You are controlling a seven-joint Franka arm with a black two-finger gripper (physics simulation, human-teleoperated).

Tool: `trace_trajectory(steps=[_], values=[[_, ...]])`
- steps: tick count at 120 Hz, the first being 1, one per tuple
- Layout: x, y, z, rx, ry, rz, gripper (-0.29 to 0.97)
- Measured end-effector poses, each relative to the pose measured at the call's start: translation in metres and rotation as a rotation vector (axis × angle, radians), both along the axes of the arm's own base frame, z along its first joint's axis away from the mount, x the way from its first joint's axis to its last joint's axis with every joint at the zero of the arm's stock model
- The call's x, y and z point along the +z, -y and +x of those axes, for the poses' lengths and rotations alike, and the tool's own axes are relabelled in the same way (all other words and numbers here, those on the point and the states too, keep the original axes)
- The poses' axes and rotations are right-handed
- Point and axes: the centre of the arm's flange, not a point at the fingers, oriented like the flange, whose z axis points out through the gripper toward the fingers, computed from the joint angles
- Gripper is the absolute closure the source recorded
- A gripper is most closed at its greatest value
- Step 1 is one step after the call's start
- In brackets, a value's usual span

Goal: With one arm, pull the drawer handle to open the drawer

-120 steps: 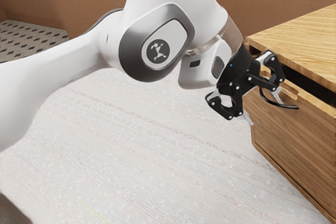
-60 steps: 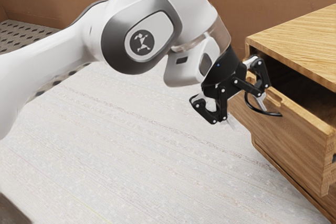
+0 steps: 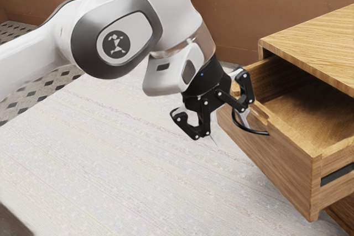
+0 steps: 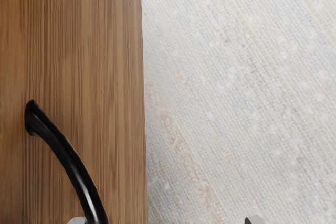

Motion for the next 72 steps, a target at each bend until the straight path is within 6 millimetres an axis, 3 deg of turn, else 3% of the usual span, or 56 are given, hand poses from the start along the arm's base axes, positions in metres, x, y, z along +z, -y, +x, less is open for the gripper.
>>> trace_trajectory(steps=[72], values=[[0.008, -0.019, -0.053, 0.059, -0.012, 0.016, 0.33]])
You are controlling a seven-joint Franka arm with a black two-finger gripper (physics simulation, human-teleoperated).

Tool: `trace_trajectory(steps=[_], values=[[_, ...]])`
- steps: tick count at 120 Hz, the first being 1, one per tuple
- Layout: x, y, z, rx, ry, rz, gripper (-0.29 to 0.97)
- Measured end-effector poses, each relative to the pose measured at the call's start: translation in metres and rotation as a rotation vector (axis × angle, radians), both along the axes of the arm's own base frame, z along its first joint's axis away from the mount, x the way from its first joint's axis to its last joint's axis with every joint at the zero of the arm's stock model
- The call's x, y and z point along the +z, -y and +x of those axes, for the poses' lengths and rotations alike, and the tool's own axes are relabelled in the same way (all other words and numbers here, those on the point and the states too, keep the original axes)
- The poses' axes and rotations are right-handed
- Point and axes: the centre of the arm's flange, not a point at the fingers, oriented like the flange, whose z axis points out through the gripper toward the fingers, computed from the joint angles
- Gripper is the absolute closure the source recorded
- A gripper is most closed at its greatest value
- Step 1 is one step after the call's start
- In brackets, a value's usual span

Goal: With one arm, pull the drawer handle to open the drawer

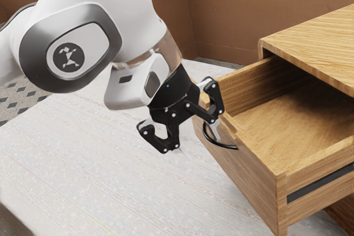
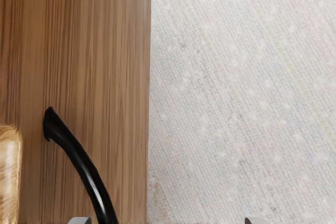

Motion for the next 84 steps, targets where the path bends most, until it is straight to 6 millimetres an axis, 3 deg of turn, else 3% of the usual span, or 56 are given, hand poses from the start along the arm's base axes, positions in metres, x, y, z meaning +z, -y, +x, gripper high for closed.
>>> trace_trajectory(steps=[25, 34, 56, 73, 84], values=[[-0.002, -0.007, -0.016, 0.019, -0.007, 0.007, 0.3], [0.001, -0.01, -0.024, 0.028, -0.004, 0.003, 0.37], [-0.002, -0.012, -0.038, 0.037, -0.013, 0.003, 0.32], [0.003, -0.017, -0.051, 0.051, -0.006, 0.002, 0.48], [0.001, -0.021, -0.059, 0.061, -0.009, 0.002, 0.45]])
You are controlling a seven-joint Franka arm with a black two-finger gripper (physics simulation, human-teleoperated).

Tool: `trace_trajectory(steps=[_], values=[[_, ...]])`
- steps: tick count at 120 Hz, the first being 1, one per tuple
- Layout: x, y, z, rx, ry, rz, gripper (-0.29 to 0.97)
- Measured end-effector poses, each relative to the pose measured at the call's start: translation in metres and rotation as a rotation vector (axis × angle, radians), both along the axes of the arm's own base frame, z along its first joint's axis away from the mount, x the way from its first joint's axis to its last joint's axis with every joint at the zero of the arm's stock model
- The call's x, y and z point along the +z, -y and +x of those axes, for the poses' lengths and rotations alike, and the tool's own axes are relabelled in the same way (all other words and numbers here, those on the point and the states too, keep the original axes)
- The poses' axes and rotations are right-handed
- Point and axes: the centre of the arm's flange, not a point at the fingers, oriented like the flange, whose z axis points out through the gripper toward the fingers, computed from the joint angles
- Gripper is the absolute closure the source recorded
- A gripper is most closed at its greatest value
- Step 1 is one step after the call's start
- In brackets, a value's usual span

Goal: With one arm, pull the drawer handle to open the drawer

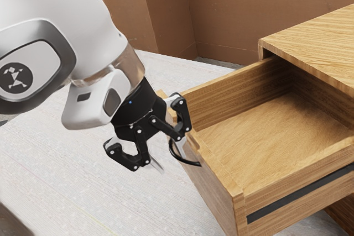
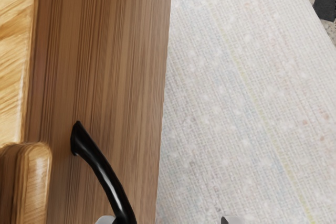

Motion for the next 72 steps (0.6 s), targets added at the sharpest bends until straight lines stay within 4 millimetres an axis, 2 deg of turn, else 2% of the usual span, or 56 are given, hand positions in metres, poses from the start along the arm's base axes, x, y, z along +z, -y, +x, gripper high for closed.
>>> trace_trajectory(steps=[31, 37, 44, 46, 49, 52, 55, 58, 61, 66, 70, 72], values=[[0.002, -0.007, -0.02, 0.026, 0.009, -0.008, 0.5], [0.004, -0.009, -0.025, 0.031, 0.012, -0.008, 0.59], [0.009, -0.006, -0.033, 0.025, 0.025, -0.011, 0.61], [0.017, -0.004, -0.038, 0.017, 0.04, -0.014, 0.56], [0.04, 0.002, -0.048, -0.001, 0.085, -0.026, 0.5], [0.073, 0.008, -0.062, -0.023, 0.148, -0.043, 0.43], [0.116, 0.012, -0.08, -0.042, 0.232, -0.064, 0.38], [0.158, 0.012, -0.1, -0.051, 0.316, -0.088, 0.33], [0.188, 0.006, -0.115, -0.045, 0.375, -0.11, 0.29], [0.216, -0.016, -0.125, 0.007, 0.415, -0.149, 0.23], [0.226, -0.034, -0.126, 0.061, 0.412, -0.171, 0.19], [0.225, -0.042, -0.12, 0.091, 0.394, -0.18, 0.17]])
